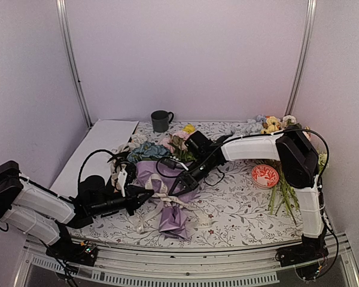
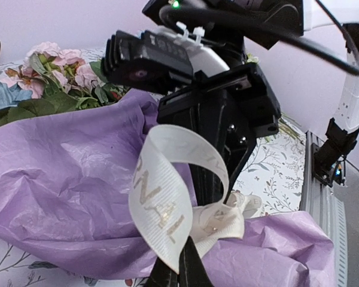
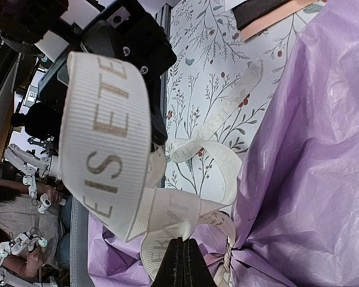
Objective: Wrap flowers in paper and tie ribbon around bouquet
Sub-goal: Cross the half-tied ribbon over the folded bouquet.
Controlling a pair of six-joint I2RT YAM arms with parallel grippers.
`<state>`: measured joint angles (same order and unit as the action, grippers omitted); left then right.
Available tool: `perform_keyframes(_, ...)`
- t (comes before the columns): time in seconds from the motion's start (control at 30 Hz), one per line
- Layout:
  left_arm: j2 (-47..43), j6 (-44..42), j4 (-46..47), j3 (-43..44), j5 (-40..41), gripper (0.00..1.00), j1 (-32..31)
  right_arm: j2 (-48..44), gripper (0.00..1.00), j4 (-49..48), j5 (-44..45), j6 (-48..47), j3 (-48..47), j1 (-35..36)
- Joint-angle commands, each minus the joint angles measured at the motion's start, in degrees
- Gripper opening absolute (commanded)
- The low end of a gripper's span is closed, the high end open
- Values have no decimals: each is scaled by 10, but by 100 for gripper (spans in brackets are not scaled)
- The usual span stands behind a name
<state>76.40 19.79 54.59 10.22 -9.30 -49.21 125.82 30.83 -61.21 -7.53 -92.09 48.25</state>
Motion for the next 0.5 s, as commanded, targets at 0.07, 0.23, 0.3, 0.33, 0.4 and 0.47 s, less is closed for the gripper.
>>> perform_keyframes(0.07, -15, 1, 6, -5, 12, 0, 8, -31, 3, -22, 48, 34, 12, -4)
perform_keyframes(0.23, -27, -2, -7, -10, 21, 0, 8, -38, 4, -22, 60, 39, 28, -5)
perform_keyframes(0.3, -31, -2, -13, -11, 27, 0, 8, -39, 4, -23, 75, 44, 31, -5)
perform_keyframes(0.33, -33, -1, -15, -12, 28, 0, 8, -39, 5, -24, 78, 46, 32, -5)
perform_keyframes(0.4, -35, -2, -20, -13, 29, 0, 8, -38, 6, -27, 77, 50, 33, -4)
perform_keyframes(0.47, -37, -4, -26, -13, 28, 0, 8, -36, 6, -28, 70, 52, 32, -5)
